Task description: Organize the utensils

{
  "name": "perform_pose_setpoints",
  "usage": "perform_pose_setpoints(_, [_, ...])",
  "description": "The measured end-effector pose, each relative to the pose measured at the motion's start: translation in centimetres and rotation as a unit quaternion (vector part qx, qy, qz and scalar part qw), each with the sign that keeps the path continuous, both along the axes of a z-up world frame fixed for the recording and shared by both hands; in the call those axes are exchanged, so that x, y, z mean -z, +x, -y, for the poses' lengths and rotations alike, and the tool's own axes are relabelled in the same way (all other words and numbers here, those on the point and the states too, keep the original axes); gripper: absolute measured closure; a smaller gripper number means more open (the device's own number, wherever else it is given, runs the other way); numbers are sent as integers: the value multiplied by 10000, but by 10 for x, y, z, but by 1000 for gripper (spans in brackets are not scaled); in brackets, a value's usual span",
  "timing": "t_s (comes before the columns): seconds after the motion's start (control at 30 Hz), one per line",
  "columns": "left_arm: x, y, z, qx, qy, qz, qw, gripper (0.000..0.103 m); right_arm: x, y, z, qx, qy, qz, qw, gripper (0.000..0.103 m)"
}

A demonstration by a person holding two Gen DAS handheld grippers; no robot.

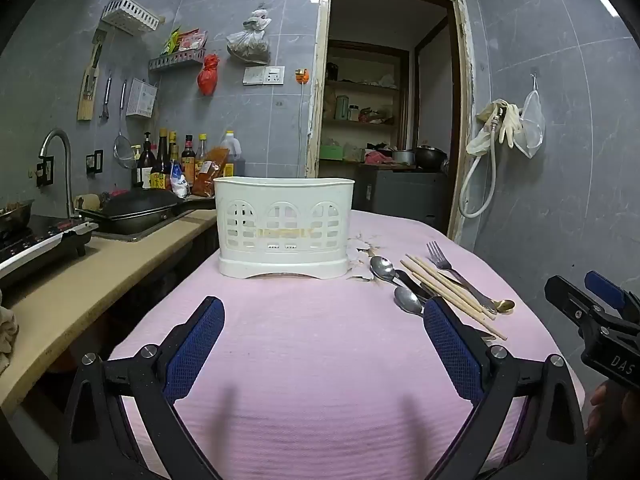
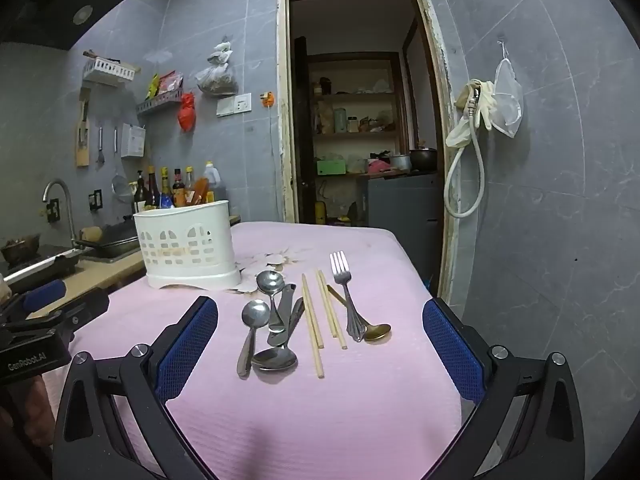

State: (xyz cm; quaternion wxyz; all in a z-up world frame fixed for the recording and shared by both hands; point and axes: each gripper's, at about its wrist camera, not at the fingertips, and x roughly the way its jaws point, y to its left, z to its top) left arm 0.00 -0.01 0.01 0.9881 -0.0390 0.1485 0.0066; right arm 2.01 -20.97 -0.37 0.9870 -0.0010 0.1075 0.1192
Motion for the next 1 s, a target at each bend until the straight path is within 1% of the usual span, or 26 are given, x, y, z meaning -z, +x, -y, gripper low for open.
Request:
perform_pose_setpoints(0.53, [0, -2, -2, -14, -22, 22, 10000, 5, 1, 0, -1, -7, -6, -2, 10000, 0])
perform_pose_setpoints(1.0, [0, -1, 0, 10, 46, 4, 10000, 5, 1, 0, -2, -8, -9, -15, 10000, 0])
